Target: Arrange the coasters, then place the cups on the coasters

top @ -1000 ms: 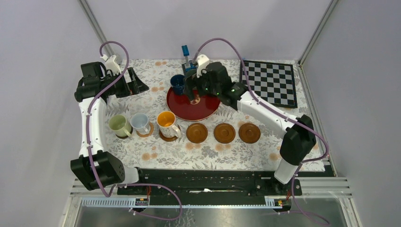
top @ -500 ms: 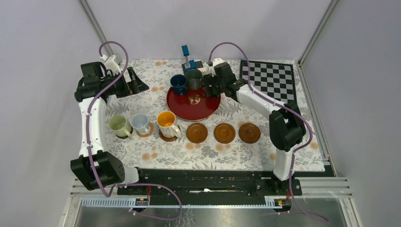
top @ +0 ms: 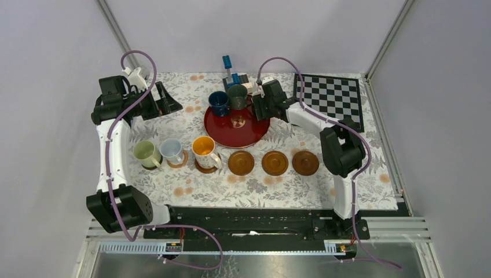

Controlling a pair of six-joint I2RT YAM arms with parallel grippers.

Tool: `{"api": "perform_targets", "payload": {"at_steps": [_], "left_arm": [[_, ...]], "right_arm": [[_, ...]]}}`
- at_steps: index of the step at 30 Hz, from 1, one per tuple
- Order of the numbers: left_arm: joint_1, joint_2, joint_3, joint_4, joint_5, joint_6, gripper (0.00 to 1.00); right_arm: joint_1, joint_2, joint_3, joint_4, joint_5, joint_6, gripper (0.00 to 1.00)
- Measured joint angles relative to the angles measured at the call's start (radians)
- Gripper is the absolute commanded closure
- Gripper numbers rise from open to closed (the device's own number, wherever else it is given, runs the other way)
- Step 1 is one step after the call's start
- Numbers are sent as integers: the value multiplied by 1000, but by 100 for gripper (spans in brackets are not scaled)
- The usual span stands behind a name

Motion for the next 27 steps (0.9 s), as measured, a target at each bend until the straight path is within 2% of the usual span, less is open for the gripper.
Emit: {"api": "perform_targets", "payload": {"at_steps": [9, 17, 27], "left_arm": [[0, 0, 0, 0, -5, -2, 1], [0, 0, 0, 0, -4, -2, 1], [0, 0, 0, 3, -4, -2, 1]], "right_arm": [[-13, 36, 38, 3, -27, 4, 58], [-18, 36, 38, -5, -32, -7, 99], [-21, -5, -45, 72, -56, -32, 100]]}}
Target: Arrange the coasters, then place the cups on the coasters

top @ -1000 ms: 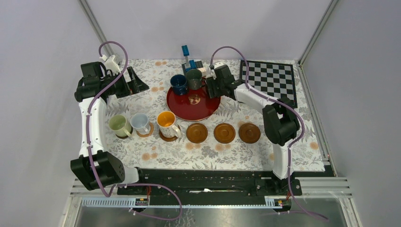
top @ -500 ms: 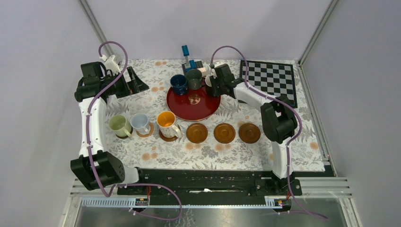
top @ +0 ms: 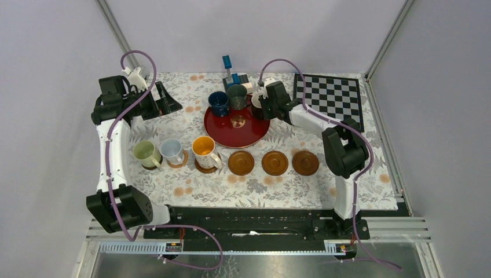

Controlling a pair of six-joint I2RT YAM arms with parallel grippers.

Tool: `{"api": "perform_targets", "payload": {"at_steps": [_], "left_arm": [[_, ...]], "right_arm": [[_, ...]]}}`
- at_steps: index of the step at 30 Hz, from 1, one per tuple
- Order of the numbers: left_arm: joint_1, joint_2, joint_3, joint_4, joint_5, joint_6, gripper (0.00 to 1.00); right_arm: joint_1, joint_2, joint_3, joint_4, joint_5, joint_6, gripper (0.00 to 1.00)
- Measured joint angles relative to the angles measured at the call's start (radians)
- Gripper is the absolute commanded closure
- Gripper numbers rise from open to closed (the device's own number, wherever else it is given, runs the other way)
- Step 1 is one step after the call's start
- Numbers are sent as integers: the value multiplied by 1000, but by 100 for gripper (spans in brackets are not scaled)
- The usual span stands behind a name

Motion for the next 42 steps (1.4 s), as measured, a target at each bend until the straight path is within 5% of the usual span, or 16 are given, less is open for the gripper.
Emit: {"api": "perform_targets", "payload": {"at_steps": [29, 42], "left_arm": [[0, -1, -16, 15, 0, -6, 1], [0, -1, -17, 22, 0, -12, 1]], "right_arm": [[-3, -381, -234, -11, -380, -96, 100], [188, -492, -411, -84, -306, -101, 100]]}}
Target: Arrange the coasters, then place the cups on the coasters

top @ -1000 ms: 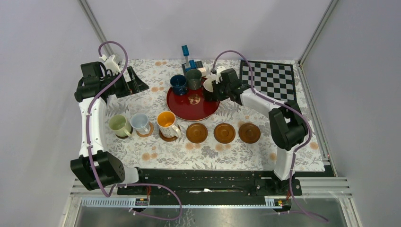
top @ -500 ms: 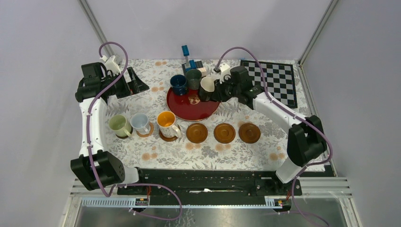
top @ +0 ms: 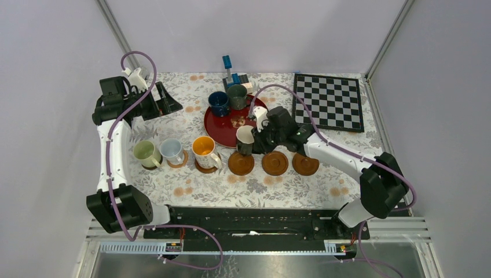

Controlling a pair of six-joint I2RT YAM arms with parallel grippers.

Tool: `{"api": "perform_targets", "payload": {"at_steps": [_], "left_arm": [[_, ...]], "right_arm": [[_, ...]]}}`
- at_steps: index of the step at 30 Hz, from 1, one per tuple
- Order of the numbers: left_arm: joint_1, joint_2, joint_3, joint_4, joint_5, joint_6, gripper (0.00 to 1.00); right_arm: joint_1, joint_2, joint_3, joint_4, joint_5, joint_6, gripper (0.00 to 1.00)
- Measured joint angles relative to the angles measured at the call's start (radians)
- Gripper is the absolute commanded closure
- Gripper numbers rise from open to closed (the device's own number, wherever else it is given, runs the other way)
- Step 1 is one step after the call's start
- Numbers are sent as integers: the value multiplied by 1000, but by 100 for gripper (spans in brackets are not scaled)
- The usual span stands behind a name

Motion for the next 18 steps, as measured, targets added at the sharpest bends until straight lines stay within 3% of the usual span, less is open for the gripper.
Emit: {"api": "perform_targets", "payload": {"at_steps": [18], "left_arm": [[0, -23, -7, 1, 0, -7, 1]], "right_arm": [[171, -29, -72, 27, 199, 47, 100]]}}
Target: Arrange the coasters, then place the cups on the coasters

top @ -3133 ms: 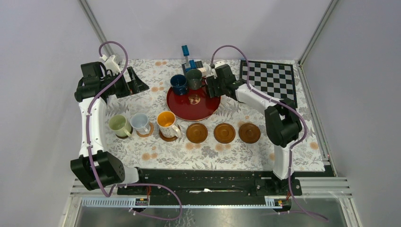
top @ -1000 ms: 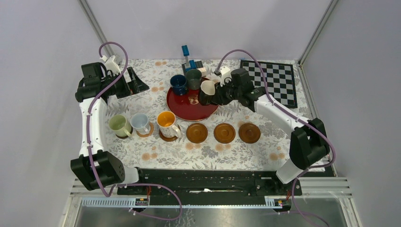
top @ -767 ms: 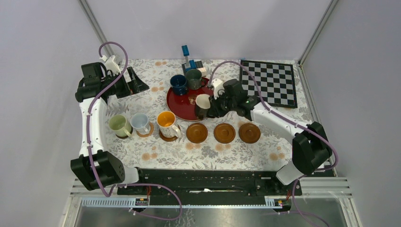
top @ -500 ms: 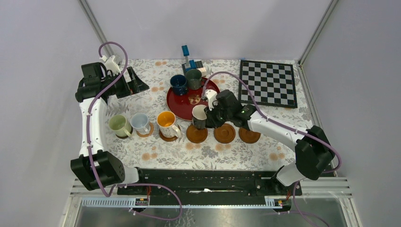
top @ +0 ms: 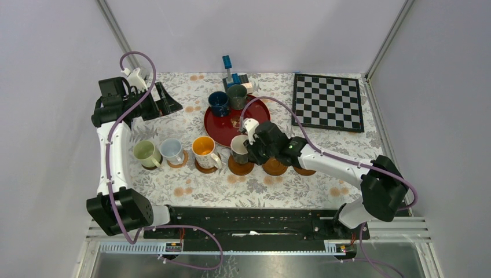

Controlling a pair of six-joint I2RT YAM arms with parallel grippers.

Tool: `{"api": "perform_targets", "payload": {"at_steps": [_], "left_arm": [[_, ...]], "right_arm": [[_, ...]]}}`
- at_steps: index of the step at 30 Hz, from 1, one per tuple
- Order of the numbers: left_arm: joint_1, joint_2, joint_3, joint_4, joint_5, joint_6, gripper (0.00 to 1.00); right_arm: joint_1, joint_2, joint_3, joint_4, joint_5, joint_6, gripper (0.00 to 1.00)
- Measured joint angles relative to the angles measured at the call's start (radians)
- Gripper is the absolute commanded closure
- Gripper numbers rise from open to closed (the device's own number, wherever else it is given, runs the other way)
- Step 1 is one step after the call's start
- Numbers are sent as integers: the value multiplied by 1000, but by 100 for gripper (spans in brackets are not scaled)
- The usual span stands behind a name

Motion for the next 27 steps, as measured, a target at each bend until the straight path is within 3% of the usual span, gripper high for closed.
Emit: {"api": "perform_targets", "payload": {"at_steps": [27], "left_arm": [[0, 0, 0, 0, 0, -1, 1]], "right_arm": [[47, 44, -47, 60, 36, 14, 99]]}}
